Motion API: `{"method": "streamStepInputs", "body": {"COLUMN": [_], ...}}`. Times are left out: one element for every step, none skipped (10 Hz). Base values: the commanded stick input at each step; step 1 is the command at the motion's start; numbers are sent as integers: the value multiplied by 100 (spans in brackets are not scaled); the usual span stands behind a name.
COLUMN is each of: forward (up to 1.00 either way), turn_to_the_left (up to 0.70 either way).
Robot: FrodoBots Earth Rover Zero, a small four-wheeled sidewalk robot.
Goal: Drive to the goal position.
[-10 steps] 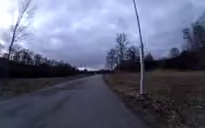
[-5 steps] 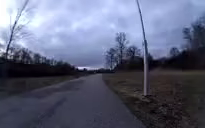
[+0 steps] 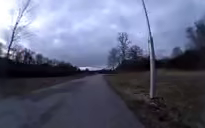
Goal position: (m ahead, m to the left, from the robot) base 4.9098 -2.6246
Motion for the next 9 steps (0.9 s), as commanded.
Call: {"method": "streamStepInputs", "body": {"forward": [50,50,50,50,50,50,50,50,50], "turn_to_the_left": [47,38,48,12,26,40,12,0,0]}}
